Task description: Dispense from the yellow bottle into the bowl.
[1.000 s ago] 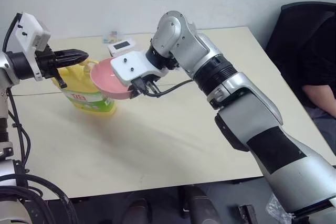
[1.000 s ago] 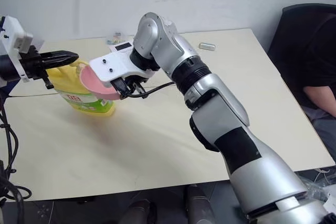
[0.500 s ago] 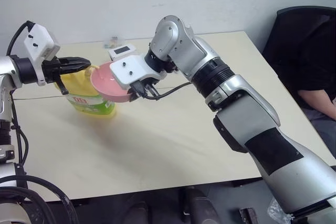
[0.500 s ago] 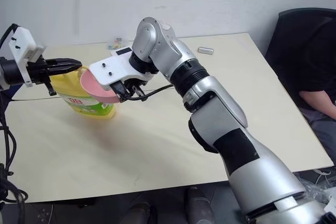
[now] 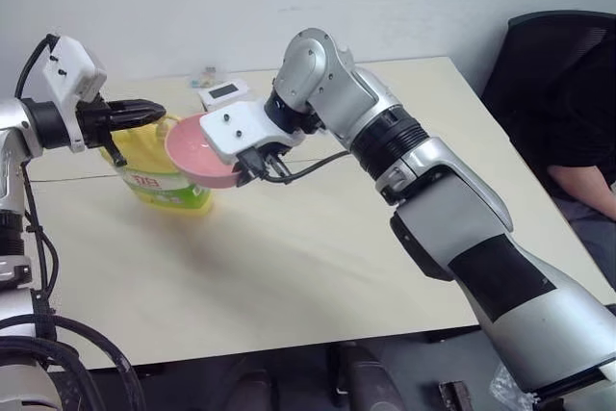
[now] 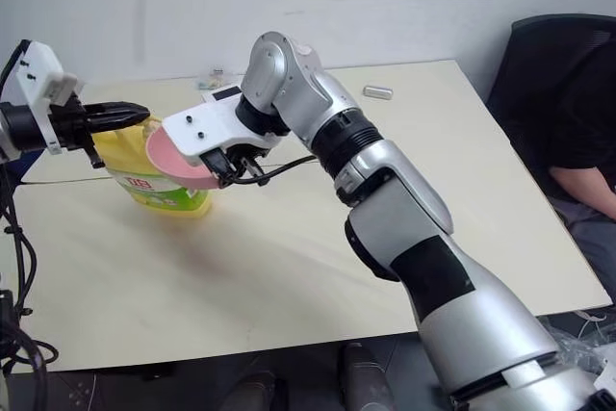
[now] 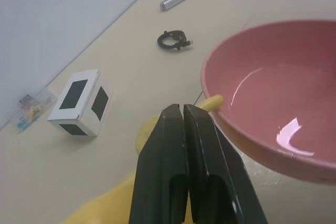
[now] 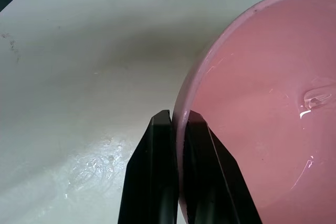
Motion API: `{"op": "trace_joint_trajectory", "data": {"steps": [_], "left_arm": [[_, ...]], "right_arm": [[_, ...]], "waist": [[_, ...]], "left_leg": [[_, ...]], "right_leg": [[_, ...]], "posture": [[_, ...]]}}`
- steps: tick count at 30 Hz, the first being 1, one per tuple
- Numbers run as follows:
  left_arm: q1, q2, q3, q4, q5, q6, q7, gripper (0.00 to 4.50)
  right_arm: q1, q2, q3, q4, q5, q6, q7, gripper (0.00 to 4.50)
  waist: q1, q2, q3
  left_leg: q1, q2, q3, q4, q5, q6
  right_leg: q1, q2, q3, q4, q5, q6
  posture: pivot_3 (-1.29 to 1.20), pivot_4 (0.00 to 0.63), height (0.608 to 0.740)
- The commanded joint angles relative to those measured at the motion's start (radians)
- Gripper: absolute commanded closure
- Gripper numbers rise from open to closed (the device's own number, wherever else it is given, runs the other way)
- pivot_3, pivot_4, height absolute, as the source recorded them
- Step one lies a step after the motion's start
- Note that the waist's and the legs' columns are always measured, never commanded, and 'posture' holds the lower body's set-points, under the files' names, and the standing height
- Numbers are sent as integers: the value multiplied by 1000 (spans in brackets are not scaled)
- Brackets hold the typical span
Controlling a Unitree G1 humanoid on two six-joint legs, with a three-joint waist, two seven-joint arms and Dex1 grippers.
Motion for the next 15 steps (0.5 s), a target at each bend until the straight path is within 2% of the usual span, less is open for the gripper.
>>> {"op": "trace_joint_trajectory", "data": {"steps": [1,3,5,7,12,15], "left_arm": [[-30,27,59,-33,-62,136,6,4011],[-27,53,111,-115,-133,216,-19,3562],[-8,76,157,-195,-184,282,-20,2958],[28,101,216,-287,-237,347,-11,2331],[177,184,421,-526,-395,545,-23,827],[395,242,626,-729,-470,699,-113,11]], "right_arm": [[-2,-22,-22,-58,22,-8,29,4500],[8,-33,-26,-76,28,0,33,4500],[23,-48,-28,-104,36,11,40,4500],[56,-77,-26,-149,44,19,52,4500],[204,-184,3,-293,35,7,59,4500],[327,-267,13,-395,25,12,43,4500]], "waist": [[-1,-1,0],[-2,-4,0],[-1,-8,-2],[-1,-9,-2],[1,-9,-1],[0,-9,-1]], "left_leg": [[-2,0,0,0,0,0],[-7,1,0,0,0,0],[-24,0,0,3,3,-5],[-37,0,0,4,5,-9],[-39,1,-1,1,3,-7],[-40,1,0,1,2,-5]], "right_leg": [[-2,0,0,1,0,0],[-7,0,0,3,0,0],[-25,0,0,6,1,0],[-36,0,1,6,1,0],[-37,0,0,0,1,1],[-35,0,0,-7,1,2]], "posture": [[0,150,740],[0,150,740],[0,150,740],[0,150,740],[0,150,740],[0,150,740]]}}
